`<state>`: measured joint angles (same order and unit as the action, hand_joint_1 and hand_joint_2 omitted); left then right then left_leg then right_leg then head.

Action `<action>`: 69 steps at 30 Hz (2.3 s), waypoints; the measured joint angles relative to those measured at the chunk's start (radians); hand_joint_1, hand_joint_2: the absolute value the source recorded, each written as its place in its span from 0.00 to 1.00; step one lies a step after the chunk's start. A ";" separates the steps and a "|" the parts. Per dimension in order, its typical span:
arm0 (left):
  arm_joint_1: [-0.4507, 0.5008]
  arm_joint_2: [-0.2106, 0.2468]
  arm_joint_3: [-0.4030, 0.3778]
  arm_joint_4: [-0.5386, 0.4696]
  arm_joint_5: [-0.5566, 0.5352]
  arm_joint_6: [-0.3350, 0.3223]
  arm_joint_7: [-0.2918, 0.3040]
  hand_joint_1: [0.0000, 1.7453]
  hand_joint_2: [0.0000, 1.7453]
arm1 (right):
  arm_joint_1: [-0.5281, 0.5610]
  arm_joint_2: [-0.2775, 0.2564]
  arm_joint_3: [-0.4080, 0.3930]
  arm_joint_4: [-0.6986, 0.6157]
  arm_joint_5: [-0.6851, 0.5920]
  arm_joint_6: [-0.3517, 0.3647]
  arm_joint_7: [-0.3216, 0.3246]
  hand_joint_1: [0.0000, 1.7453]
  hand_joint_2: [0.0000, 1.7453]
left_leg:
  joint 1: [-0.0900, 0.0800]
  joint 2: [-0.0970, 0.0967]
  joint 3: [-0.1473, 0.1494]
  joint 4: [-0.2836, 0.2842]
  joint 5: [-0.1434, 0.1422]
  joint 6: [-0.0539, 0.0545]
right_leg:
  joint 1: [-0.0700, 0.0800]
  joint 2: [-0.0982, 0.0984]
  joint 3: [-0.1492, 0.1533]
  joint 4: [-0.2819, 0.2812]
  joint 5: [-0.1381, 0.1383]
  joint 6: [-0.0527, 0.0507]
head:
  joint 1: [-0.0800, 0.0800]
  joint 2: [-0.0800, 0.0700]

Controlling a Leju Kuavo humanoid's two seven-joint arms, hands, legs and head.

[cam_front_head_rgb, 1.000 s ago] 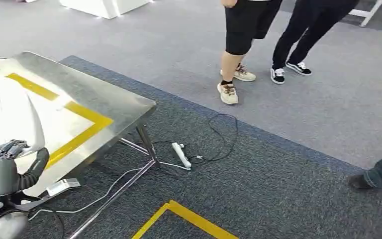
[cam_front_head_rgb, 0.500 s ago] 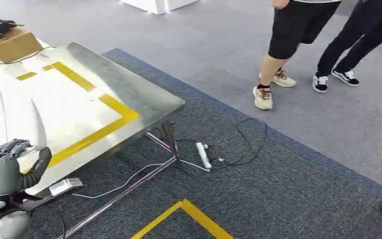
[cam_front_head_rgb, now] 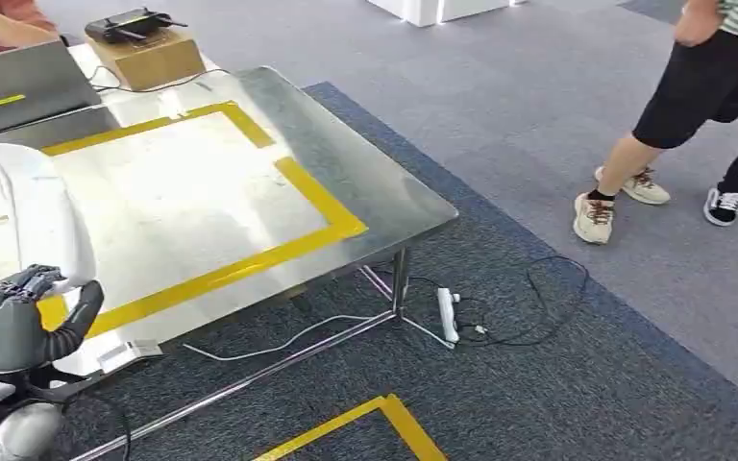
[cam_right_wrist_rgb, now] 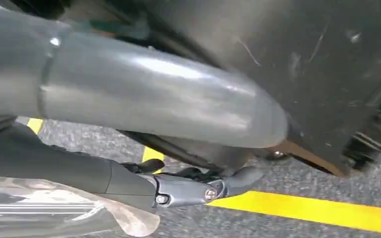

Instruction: Take the parts from the cabinet and place them on the table.

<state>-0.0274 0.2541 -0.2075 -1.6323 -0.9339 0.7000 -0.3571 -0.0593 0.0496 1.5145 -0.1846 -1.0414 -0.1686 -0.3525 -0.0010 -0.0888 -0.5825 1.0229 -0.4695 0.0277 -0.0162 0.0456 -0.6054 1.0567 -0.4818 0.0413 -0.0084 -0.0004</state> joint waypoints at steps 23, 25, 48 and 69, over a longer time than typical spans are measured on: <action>-0.009 0.008 0.000 0.008 0.001 0.001 0.004 1.00 1.00 | -0.003 -0.002 -0.001 0.000 -0.001 0.003 -0.011 0.00 0.00 | -0.003 0.121 -0.033 0.000 0.021 0.009 | 0.004 -0.067 0.066 0.053 -0.145 0.001 | -0.003 0.000; -0.009 0.007 -0.001 0.008 0.001 0.000 0.006 1.00 1.00 | -0.001 -0.002 -0.002 0.000 -0.005 0.004 -0.014 0.00 0.00 | -0.004 0.104 -0.032 0.001 0.017 0.015 | 0.004 -0.048 -0.032 0.217 -0.206 0.003 | 0.001 0.000; -0.052 0.024 -0.022 0.040 -0.100 -0.002 0.058 1.00 1.00 | -0.002 -0.003 -0.002 0.000 0.001 0.022 -0.026 0.00 0.00 | -0.009 0.070 0.000 -0.007 -0.002 -0.016 | 0.007 -0.038 0.032 -0.033 -0.026 -0.025 | 0.003 0.000; -0.229 0.123 -0.071 0.333 -0.356 -0.134 0.270 1.00 1.00 | -0.011 -0.003 -0.002 0.000 0.025 0.039 -0.023 0.00 0.00 | -0.012 0.069 0.000 -0.006 -0.002 -0.016 | 0.004 -0.038 0.036 -0.038 -0.024 -0.023 | 0.003 0.000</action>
<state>-0.2566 0.3769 -0.2789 -1.2992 -1.2902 0.5657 -0.0870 -0.0701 0.0469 1.5129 -0.1846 -1.0162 -0.1297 -0.3758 -0.0126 -0.0194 -0.5823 1.0165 -0.4720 0.0121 -0.0119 0.0075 -0.5696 1.0192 -0.5061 0.0181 -0.0053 0.0000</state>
